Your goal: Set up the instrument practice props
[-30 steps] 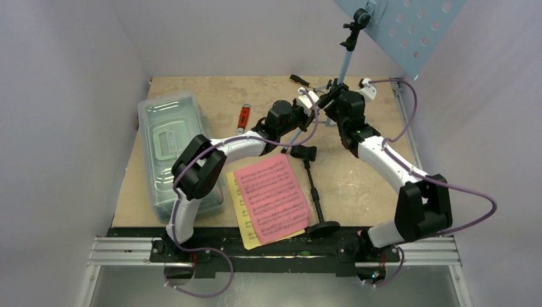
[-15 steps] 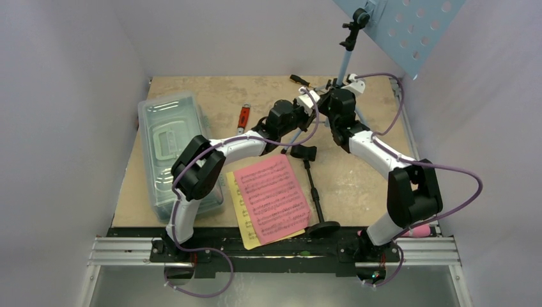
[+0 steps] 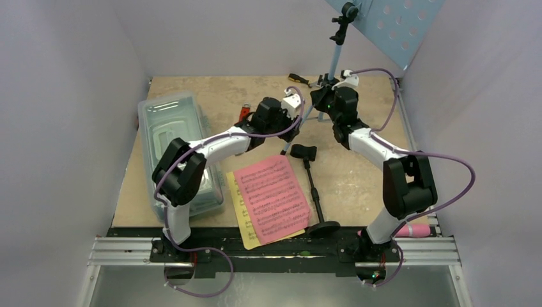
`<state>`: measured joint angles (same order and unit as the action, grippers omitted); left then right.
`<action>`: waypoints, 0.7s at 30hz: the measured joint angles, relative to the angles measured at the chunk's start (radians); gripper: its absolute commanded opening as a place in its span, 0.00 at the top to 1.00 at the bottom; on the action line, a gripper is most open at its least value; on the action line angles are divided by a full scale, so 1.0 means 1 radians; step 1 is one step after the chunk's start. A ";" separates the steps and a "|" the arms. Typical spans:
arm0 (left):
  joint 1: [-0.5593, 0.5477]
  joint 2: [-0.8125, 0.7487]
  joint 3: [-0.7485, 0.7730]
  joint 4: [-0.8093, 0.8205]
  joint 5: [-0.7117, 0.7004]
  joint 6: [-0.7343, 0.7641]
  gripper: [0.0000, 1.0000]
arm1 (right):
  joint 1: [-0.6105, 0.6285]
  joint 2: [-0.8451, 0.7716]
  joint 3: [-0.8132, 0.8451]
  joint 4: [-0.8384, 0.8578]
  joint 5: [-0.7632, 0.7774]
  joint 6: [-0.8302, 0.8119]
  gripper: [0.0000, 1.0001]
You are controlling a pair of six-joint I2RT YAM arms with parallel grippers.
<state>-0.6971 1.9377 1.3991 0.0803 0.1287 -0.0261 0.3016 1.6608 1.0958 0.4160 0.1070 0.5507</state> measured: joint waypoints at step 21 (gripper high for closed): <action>0.169 0.124 0.262 0.208 0.227 -0.628 0.25 | -0.158 0.005 -0.069 0.140 -0.425 -0.050 1.00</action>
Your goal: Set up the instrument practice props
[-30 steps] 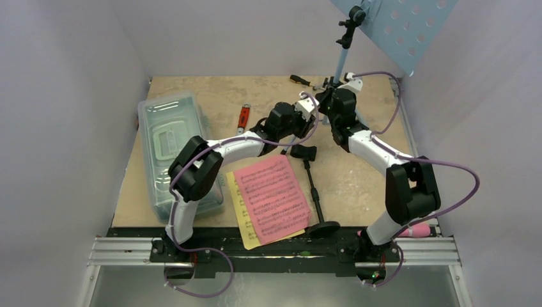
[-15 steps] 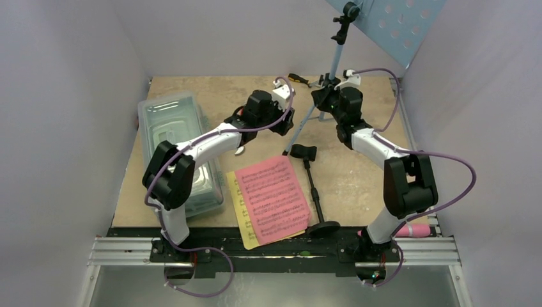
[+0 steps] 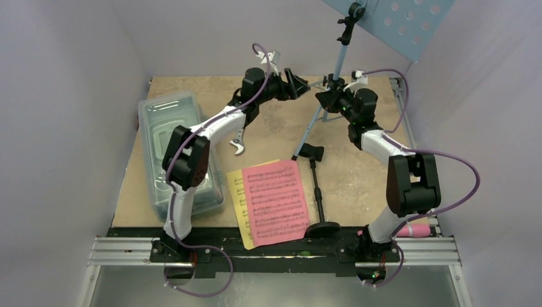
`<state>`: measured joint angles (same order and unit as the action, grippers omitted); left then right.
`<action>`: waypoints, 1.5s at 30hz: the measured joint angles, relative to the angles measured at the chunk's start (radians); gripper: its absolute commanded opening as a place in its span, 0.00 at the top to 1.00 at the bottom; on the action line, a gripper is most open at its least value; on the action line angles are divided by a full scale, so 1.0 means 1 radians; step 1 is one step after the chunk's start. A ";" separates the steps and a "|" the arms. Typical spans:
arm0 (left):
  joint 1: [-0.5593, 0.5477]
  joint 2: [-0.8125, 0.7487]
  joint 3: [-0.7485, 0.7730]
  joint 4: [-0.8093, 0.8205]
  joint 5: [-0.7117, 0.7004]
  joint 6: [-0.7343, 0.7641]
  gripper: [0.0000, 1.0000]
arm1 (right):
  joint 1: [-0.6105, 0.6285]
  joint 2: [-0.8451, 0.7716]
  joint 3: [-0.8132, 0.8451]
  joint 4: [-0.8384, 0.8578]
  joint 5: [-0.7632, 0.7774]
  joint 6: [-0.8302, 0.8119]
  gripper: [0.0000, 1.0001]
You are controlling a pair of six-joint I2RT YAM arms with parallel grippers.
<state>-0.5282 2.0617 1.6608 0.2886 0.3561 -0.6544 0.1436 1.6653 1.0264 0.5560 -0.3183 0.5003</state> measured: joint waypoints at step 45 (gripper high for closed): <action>-0.086 0.280 0.154 0.563 0.003 -0.038 0.79 | -0.066 0.031 0.043 -0.027 -0.278 -0.086 1.00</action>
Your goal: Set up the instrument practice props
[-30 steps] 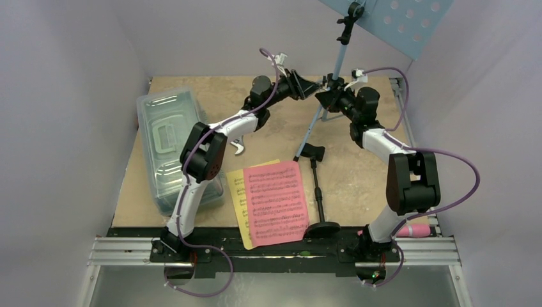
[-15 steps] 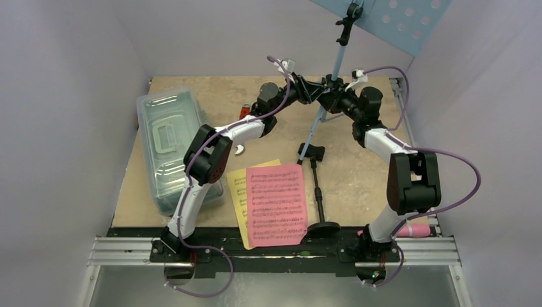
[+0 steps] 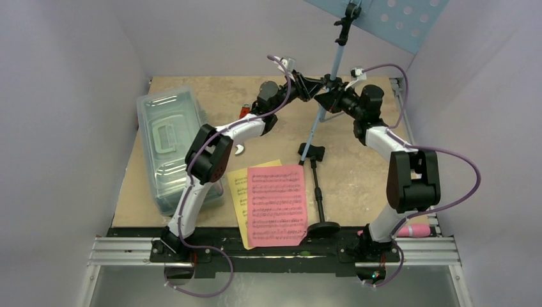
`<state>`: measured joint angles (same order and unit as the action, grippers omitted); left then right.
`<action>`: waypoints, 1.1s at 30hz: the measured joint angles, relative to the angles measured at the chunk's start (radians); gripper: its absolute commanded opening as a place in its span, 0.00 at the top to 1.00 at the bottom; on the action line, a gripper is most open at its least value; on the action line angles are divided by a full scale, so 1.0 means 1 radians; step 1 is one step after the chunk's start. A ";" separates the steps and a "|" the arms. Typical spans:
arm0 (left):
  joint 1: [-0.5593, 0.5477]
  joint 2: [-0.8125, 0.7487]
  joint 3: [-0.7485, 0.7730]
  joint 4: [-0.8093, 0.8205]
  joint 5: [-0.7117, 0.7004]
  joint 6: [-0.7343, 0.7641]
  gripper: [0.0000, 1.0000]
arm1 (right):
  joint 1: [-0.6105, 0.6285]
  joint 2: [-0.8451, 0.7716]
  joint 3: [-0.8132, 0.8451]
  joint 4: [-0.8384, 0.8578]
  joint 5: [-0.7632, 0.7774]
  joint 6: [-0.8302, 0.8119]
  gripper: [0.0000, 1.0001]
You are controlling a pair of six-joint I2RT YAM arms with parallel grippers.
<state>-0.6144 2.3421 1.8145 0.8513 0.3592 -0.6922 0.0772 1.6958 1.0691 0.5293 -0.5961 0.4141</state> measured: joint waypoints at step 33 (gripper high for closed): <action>-0.173 -0.314 -0.348 -0.190 -0.528 1.494 0.56 | 0.026 0.099 0.280 -0.403 -0.227 -0.476 1.00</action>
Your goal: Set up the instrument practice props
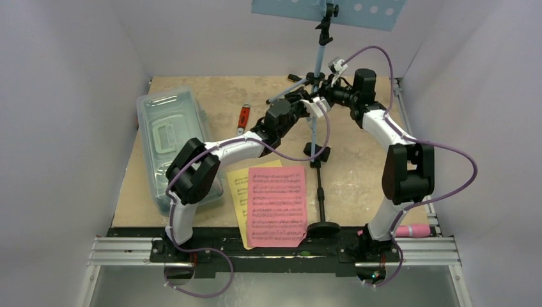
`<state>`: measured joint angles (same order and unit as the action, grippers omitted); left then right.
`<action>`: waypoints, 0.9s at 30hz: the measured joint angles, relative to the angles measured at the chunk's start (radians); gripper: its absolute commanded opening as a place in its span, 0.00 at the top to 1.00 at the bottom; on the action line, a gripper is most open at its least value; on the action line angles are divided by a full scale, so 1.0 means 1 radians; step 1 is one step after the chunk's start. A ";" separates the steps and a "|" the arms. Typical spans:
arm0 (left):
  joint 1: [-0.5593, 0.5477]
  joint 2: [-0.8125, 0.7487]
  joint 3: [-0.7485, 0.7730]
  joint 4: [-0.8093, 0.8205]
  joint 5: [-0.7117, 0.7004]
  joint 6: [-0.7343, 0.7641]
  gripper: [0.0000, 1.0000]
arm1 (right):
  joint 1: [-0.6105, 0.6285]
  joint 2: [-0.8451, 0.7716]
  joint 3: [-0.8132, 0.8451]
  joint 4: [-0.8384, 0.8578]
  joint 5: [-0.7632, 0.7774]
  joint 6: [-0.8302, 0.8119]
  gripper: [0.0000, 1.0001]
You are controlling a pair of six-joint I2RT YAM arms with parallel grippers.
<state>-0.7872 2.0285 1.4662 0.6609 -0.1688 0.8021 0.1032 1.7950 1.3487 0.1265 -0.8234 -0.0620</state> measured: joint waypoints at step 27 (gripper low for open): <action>0.229 -0.178 -0.062 -0.261 0.161 -2.062 0.41 | -0.008 -0.009 -0.026 0.059 0.037 0.002 1.00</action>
<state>-0.5583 1.8507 1.4040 0.4000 -0.0082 -1.2598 0.0952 1.7863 1.3224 0.1852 -0.7868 -0.0597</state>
